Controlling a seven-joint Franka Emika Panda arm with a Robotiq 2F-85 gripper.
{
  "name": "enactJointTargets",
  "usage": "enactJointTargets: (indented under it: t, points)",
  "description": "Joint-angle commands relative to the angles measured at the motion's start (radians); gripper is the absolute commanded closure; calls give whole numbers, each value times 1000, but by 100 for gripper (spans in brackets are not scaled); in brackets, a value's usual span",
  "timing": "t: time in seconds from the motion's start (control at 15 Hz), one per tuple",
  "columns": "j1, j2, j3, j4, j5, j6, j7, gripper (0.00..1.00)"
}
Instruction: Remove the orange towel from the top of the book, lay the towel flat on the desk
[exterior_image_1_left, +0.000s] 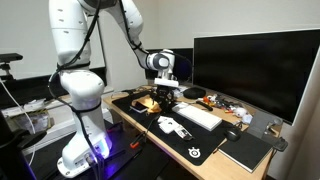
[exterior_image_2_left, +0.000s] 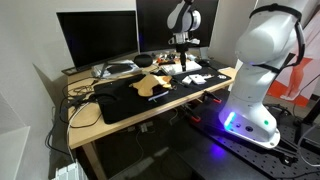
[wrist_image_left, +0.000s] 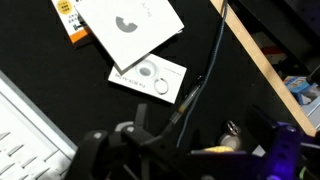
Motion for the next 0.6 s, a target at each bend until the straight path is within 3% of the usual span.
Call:
enactJointTargets:
  t: [0.0, 0.33, 0.53]
  points:
    - [-14, 2, 14, 1, -1, -2, 1, 0]
    - [-14, 3, 14, 1, -1, -2, 1, 0]
    - [3, 16, 45, -5, 76, 31, -65, 0]
